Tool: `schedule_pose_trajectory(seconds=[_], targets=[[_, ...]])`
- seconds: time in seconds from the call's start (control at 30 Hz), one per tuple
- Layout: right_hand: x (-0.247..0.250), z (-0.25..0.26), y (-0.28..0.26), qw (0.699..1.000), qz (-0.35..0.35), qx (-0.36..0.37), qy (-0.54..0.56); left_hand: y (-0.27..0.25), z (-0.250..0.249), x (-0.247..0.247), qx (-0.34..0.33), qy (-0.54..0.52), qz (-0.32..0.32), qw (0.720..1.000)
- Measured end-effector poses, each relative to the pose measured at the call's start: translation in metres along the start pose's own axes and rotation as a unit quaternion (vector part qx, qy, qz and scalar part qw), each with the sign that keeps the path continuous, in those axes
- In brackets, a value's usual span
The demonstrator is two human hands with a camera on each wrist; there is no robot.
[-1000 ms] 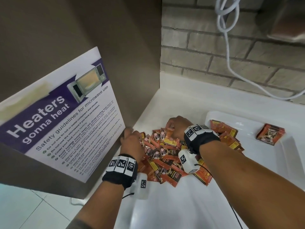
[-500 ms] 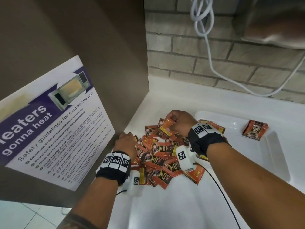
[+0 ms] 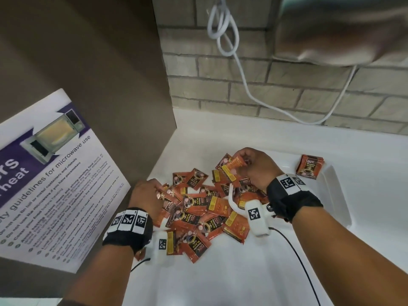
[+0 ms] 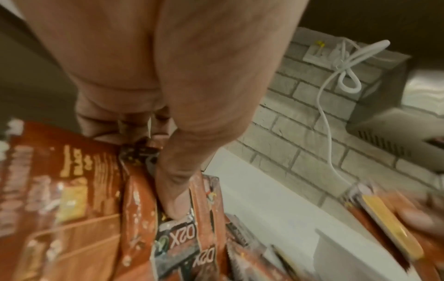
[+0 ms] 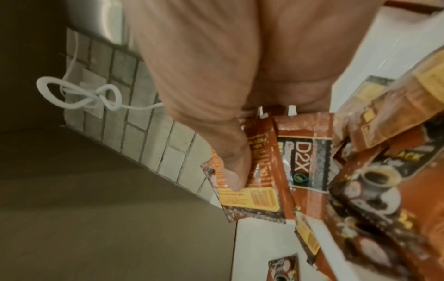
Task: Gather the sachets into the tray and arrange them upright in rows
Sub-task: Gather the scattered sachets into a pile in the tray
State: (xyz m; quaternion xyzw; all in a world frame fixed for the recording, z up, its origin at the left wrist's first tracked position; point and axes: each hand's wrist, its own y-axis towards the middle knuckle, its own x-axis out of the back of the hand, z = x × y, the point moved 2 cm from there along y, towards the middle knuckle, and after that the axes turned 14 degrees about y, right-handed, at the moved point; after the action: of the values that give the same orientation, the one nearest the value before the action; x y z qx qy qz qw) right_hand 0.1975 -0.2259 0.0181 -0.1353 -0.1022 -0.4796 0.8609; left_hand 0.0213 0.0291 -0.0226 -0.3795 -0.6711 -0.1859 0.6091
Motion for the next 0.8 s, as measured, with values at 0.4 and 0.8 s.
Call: schedule_pose_trajectory(seconds=[0.4, 0.8], targets=[[0.059, -0.024, -0.017, 0.994, -0.101, -0.049, -0.002, -0.014, -0.076, 0.088, -0.084, -0.114, -0.004, 0.99], [0.058, -0.044, -0.03, 0.993, -0.071, -0.085, -0.052, -0.004, -0.216, 0.005, -0.196, -0.132, 0.05, 0.97]])
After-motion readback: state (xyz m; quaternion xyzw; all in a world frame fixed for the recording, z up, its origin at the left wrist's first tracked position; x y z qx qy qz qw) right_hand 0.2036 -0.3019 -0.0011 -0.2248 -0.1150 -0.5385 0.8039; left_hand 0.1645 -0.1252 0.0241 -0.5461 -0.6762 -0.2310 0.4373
